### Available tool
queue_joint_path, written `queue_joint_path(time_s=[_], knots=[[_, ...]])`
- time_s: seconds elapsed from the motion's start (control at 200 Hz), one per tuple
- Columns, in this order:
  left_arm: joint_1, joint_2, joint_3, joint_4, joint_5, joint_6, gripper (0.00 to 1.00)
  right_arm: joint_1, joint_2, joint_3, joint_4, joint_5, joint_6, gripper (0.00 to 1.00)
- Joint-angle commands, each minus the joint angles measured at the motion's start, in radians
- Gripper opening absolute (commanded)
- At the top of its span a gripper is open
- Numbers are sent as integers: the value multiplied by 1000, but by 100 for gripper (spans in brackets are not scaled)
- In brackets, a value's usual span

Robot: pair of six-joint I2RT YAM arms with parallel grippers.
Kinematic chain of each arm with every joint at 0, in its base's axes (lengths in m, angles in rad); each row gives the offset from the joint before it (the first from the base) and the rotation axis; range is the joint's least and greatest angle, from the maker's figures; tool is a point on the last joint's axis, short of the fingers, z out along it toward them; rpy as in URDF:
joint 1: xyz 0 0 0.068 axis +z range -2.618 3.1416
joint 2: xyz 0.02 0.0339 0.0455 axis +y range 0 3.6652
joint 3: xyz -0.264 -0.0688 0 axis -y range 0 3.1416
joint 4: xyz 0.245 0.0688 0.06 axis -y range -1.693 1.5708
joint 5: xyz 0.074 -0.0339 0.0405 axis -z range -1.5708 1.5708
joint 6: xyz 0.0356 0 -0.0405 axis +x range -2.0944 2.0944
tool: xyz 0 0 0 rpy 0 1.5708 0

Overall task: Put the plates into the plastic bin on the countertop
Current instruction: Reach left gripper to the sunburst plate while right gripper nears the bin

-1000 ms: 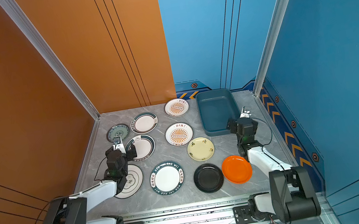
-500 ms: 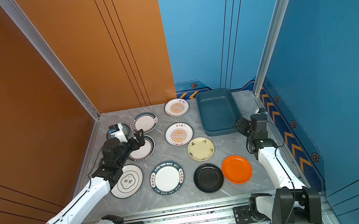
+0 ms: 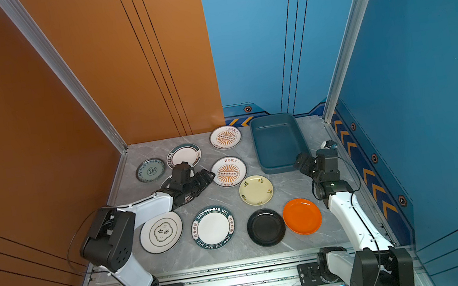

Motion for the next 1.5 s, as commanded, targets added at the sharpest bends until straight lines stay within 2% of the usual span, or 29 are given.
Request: queue_joint_path(time_s=[0.0, 0.35, 0.741, 0.876, 1.162, 1.377, 1.492], knots=[[-8, 46, 56, 51, 57, -67, 74, 7, -27, -18, -28, 7, -9, 100], [4, 156, 78, 75, 55, -77, 66, 4, -25, -11, -21, 10, 2, 100], [25, 273, 65, 224, 94, -94, 56, 4, -6, -4, -21, -2, 15, 100], [31, 306, 75, 230, 104, -76, 47, 4, -6, -1, -25, 1, 14, 100], [48, 378, 55, 325, 140, -82, 15, 7, -8, 1, -31, -2, 18, 100], [58, 381, 37, 361, 150, -82, 0, 9, -22, -1, -50, -1, 9, 100], [64, 370, 34, 361, 158, -76, 0, 10, -33, -1, -59, -3, 5, 100]])
